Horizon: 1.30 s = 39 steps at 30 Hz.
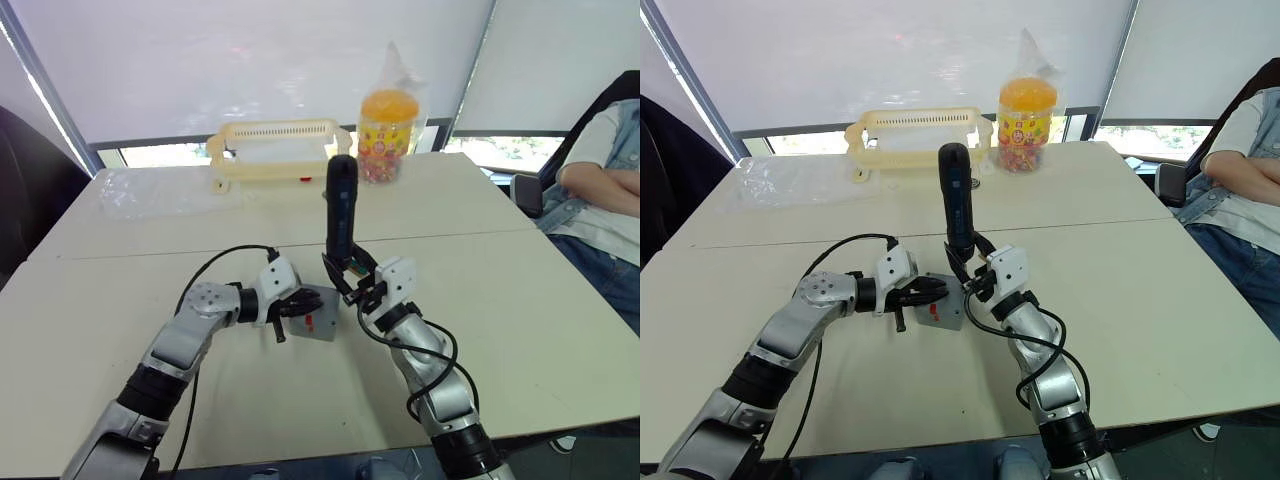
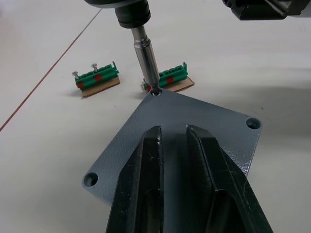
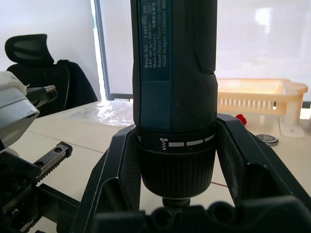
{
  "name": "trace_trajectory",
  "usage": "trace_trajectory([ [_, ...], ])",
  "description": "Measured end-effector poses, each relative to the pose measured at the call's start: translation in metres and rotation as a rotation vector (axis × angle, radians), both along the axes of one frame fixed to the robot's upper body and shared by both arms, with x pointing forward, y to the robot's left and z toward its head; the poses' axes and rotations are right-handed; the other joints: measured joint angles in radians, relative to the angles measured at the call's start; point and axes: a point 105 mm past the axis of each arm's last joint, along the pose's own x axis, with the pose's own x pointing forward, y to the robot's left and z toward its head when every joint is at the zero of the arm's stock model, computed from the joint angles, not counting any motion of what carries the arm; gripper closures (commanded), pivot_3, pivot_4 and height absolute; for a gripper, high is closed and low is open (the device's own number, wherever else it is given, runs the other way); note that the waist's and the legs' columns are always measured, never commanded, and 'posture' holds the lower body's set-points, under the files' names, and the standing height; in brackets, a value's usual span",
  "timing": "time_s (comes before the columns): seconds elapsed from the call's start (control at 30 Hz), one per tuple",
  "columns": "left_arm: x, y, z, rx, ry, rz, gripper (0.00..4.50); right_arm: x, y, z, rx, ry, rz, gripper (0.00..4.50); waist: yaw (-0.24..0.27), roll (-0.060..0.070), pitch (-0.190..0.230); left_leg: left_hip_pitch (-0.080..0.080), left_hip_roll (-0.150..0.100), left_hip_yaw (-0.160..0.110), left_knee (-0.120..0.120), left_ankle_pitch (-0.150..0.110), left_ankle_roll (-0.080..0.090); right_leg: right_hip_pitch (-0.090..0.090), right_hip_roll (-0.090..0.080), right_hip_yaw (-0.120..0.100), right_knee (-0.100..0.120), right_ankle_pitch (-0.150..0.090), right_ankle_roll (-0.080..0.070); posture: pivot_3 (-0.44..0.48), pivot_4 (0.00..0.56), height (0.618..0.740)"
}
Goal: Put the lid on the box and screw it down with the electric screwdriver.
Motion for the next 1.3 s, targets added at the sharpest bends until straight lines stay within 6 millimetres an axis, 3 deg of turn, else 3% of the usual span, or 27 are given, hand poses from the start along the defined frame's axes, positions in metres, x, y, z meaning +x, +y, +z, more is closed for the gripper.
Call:
trace_trajectory([
  [0.13,0.004,-0.005,0.006,-0.012,-0.023,-0.011,3.72,-0.002,-0.001,0.039,0.075,-0.001,0.009,2.69,0.001,0.004,0.013,-0.006,0.0,0.0,0.001,0.001,-0.001,-0.006,0.0,0.0,0.001,0.002,0.0,0.0,0.15,0.74],
  [0.2,0.005,-0.008,0.007,-0.021,-0.028,-0.016,3.72,-0.013,0.001,0.076,0.11,-0.084,0.034,2.69,0.001,0.004,0.012,-0.014,0.0,-0.001,0.001,0.001,-0.001,-0.014,0.0,-0.001,0.002,0.006,0.0,0.0,0.15,0.74],
  [0.27,0.006,-0.009,0.008,-0.025,-0.033,-0.022,3.72,-0.022,0.002,0.1,0.141,-0.135,0.061,2.69,0.0,0.004,0.012,-0.015,0.0,-0.001,0.0,0.001,-0.001,-0.017,0.0,-0.001,0.003,0.006,0.0,0.0,0.15,0.74],
  [0.43,0.007,-0.01,0.007,-0.03,-0.032,-0.022,3.72,-0.017,-0.008,0.118,0.191,-0.095,0.059,2.69,0.0,0.004,0.013,-0.016,-0.001,0.0,0.001,0.001,-0.001,-0.017,0.0,-0.001,0.002,0.006,-0.001,0.0,0.15,0.74],
  [0.6,0.005,-0.008,0.009,-0.046,-0.026,-0.017,3.72,-0.004,-0.034,0.133,0.261,0.018,0.058,2.69,-0.002,0.004,0.013,-0.016,0.0,0.0,0.0,0.001,-0.001,-0.017,0.0,-0.002,0.002,0.006,-0.001,0.0,0.15,0.74],
  [0.8,-0.013,0.013,0.023,-0.086,0.055,0.008,3.72,0.013,-0.092,0.116,0.0,0.418,0.029,2.69,-0.001,0.007,0.028,-0.027,0.0,0.001,0.0,0.001,0.0,-0.026,-0.001,-0.003,0.002,0.006,-0.001,0.0,0.15,0.74],
  [0.87,-0.019,0.026,0.032,-0.088,0.074,0.038,3.72,0.012,-0.125,0.097,-0.082,0.619,-0.059,2.69,0.002,0.006,0.03,-0.037,-0.001,0.002,0.001,0.001,0.0,-0.035,-0.001,-0.004,0.003,0.007,-0.001,0.0,0.15,0.74],
  [1.0,-0.036,0.035,0.052,-0.081,0.068,0.039,3.72,-0.004,-0.164,0.053,-0.188,0.92,-0.123,2.69,0.002,0.007,0.032,-0.041,-0.001,0.003,0.001,-0.002,0.005,-0.038,-0.001,-0.005,0.0,0.006,0.0,0.0,0.15,0.74],
  [1.13,-0.05,0.06,0.044,-0.011,0.146,0.101,3.72,-0.017,-0.185,0.021,-0.184,1.114,-0.124,2.69,-0.007,0.008,0.04,-0.04,-0.001,0.007,0.001,-0.004,0.008,-0.038,-0.001,-0.002,-0.001,0.006,0.0,0.0,0.15,0.74],
  [1.3,-0.06,0.067,0.036,-0.012,0.188,0.121,3.72,-0.021,-0.197,0.002,-0.163,1.217,-0.154,2.69,0.001,0.008,0.044,-0.044,0.0,0.006,0.012,-0.004,0.008,-0.037,0.0,-0.004,0.002,0.006,0.0,0.0,0.15,0.74],
])
